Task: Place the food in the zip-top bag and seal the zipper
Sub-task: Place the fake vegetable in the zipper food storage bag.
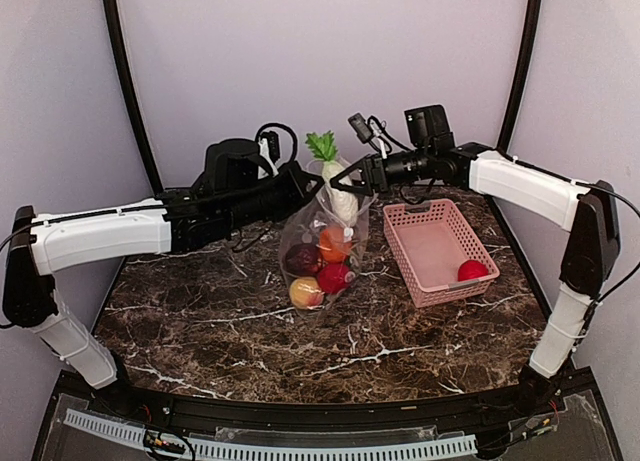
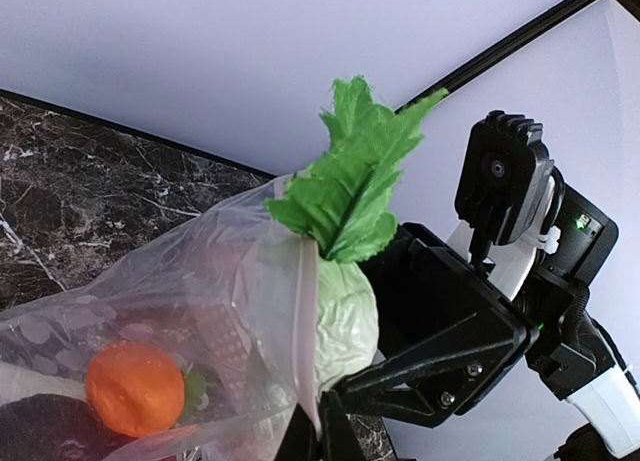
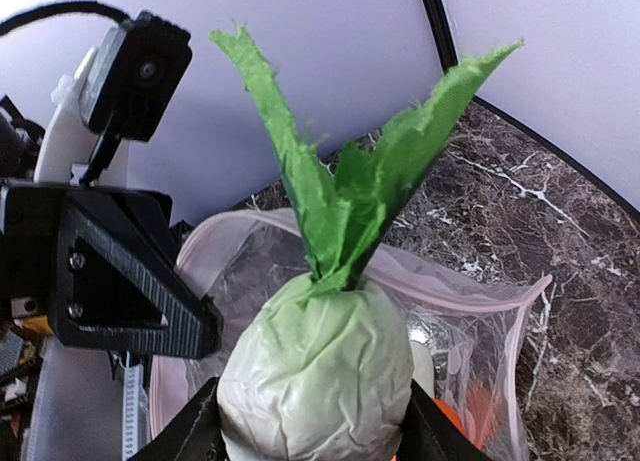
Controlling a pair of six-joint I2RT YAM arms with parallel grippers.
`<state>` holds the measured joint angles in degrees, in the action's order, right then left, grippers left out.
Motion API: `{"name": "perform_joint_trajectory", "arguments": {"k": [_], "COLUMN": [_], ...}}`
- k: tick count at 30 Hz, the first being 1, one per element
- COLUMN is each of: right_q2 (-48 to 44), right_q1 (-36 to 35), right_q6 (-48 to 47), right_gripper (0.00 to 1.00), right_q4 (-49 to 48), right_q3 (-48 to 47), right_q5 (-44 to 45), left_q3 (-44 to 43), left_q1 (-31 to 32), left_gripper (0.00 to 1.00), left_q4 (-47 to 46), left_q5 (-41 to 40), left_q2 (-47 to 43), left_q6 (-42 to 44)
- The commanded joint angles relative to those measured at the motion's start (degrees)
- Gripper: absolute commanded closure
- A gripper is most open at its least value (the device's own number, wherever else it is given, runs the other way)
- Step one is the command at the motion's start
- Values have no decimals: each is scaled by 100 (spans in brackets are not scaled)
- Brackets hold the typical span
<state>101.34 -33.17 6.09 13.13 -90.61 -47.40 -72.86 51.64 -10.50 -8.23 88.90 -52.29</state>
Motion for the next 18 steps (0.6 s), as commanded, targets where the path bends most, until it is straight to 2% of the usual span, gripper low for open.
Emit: {"name": "perform_joint_trajectory", "arguments": {"k": [1, 6, 10, 14, 18], "right_q2": [-182, -244, -280, -287, -111], "right_q1": [-88, -84, -70, 13, 132], "right_q6": [-410, -635, -865, -892, -713], "right_gripper": [42, 29, 27, 33, 43], "right_q4": [425, 974, 1434, 1727, 1918], "right_q3": [-322, -634, -812, -792, -728], "right_q5": [208, 265, 406, 1129, 1217], "left_q3": [268, 470, 635, 777, 866], "left_q1": [-91, -154, -160, -157, -160], "left_gripper": [99, 99, 99, 99, 99], "left_q4": [-305, -310, -230, -69, 132], "left_q5": [-125, -176, -335, -463, -534], "left_q2": [-428, -520, -588, -674, -745], "left_q6": [-97, -67, 37, 203, 375]}}
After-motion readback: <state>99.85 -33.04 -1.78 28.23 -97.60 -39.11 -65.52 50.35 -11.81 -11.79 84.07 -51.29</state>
